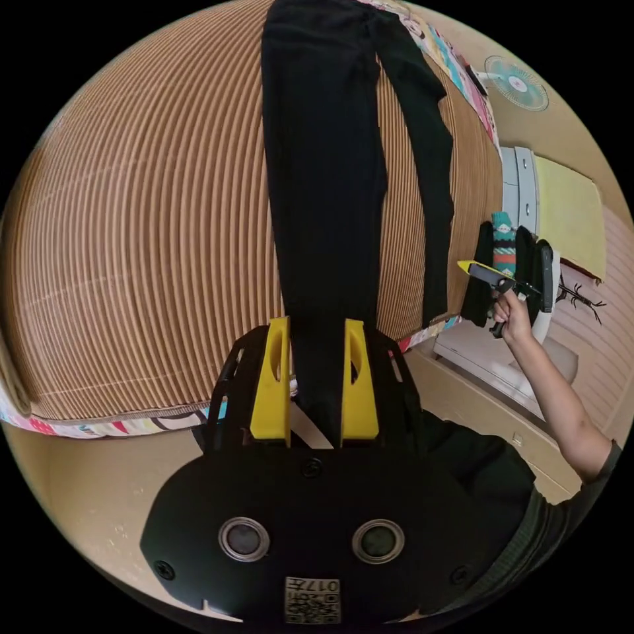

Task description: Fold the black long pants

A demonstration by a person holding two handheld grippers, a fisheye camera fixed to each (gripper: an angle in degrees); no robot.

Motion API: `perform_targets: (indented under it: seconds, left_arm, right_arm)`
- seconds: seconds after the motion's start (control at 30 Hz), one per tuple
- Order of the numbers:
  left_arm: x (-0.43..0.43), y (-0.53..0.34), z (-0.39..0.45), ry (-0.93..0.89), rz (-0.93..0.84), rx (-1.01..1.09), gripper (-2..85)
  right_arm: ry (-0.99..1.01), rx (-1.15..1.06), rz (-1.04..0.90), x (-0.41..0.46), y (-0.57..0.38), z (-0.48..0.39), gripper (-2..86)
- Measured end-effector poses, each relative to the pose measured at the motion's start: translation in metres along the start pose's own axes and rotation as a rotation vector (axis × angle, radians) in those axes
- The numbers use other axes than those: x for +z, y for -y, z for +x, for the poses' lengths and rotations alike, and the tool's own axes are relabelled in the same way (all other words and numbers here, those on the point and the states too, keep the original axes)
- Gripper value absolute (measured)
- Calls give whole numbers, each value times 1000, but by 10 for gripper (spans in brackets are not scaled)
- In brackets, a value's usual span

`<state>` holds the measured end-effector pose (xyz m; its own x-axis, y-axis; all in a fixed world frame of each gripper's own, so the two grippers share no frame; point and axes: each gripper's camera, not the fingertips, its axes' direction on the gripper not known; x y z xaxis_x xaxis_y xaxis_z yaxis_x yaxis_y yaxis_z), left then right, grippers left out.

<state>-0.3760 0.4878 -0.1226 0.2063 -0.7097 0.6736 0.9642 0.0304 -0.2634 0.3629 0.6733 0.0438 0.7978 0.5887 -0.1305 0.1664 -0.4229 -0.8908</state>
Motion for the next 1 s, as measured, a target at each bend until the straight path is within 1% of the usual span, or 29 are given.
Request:
perform_targets:
  seconds: [0.03,0.1,0.17,0.2,0.23,0.3,0.37,0.4,0.47,0.53,0.57,0.6,0.67,0.73,0.87,0.9,0.97,1.0]
  left_arm:
    - [-7,-2,-1,48,21,-6,98]
    - [-19,0,-7,50,9,-19,78]
    - [-23,6,-16,61,-92,-23,51]
    - [-18,8,-21,83,-207,5,16]
    - [-15,4,-24,92,-274,61,6]
    - [-14,-9,-29,102,-336,130,-3]
    - [-14,-26,-43,131,-379,125,-7]
    - [-19,-38,-52,101,-367,102,-7]
    - [-38,-54,-63,-21,-277,72,-6]
    - [-71,-69,-71,-140,-135,25,0]
    - [-79,-71,-70,-158,-103,21,3]
    - [-98,-71,-66,-194,-35,21,25]
    - [-122,-65,-53,-248,44,42,74]
    - [-148,-48,-24,-296,112,85,129]
    - [-171,-18,30,-277,139,148,201]
    - [-177,-11,48,-235,142,178,208]
    - [-180,-2,72,-69,127,208,212]
    - [-176,3,85,89,93,230,211]
  right_arm:
    - [24,22,-44,8,-18,21,103]
    - [90,11,-111,19,-45,44,100]
    - [80,-14,-123,15,-80,66,75]
    - [93,-25,-139,15,-87,70,67]
    - [152,-35,-158,11,-102,80,52]
    - [221,-49,-129,-3,-130,93,41]
    - [319,-62,-64,-22,-174,112,34]
    - [344,-43,-46,-25,-185,119,33]
    - [428,61,6,-38,-221,150,30]
    - [448,99,45,-53,-243,165,29]
    - [447,77,60,-66,-254,167,28]
    - [445,53,67,-73,-259,165,28]
    - [441,-104,84,-102,-281,147,27]
    - [443,-213,79,-119,-296,130,27]
    - [480,-389,50,-145,-317,101,27]
    - [485,-409,44,-148,-319,98,27]
    - [488,-484,17,-156,-325,89,27]
    - [487,-503,13,-159,-327,87,27]
